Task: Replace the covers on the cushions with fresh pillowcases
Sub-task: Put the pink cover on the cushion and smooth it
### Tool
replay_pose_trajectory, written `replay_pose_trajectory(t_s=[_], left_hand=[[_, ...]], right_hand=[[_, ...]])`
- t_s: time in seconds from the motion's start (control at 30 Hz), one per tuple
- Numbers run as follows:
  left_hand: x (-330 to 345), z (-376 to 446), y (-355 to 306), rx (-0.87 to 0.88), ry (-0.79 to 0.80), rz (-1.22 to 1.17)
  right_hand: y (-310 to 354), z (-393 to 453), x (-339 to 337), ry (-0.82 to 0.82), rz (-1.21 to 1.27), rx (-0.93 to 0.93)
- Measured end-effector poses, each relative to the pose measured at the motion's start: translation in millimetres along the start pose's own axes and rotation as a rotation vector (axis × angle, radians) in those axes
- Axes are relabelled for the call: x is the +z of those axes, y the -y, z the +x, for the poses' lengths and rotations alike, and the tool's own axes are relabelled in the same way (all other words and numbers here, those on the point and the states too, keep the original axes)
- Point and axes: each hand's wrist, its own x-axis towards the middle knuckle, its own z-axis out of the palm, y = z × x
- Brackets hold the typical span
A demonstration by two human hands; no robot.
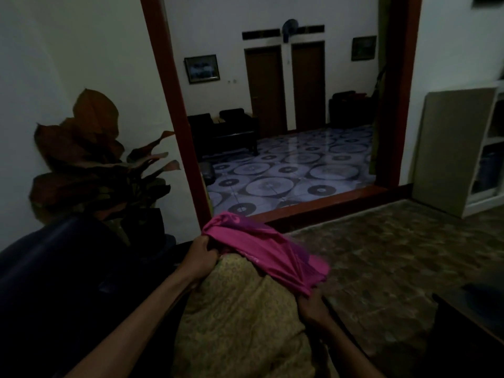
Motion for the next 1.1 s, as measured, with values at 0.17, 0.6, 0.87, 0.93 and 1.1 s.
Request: replay_pose_trajectory(t_s=[0.17, 0.6, 0.87, 0.93, 1.1], left_hand=[[-5.6, 2.1, 37.8, -0.052, -0.032, 0.057], [-35.7, 16.4, 152.2, 0.194, 0.215, 0.574], [-13.9, -61.3, 202.1, 0.132, -0.207, 0.413], [-8.1, -78.9, 201.1, 0.099, -0.296, 0.340], [-9.7, -69.9, 178.2, -0.088, -0.391, 0.096]], right_hand=[[-20.4, -7.5, 7.6, -0.083, 0.002, -0.053], [-11.4, -13.9, -5.2, -0.030, 0.326, 0.006], [-14.5, 8.1, 8.0, -0.057, -0.062, 0.028], [-14.6, 8.4, 11.8, -0.057, -0.201, 0.056], [-7.9, 9.2, 8.4, -0.159, -0.350, -0.016]])
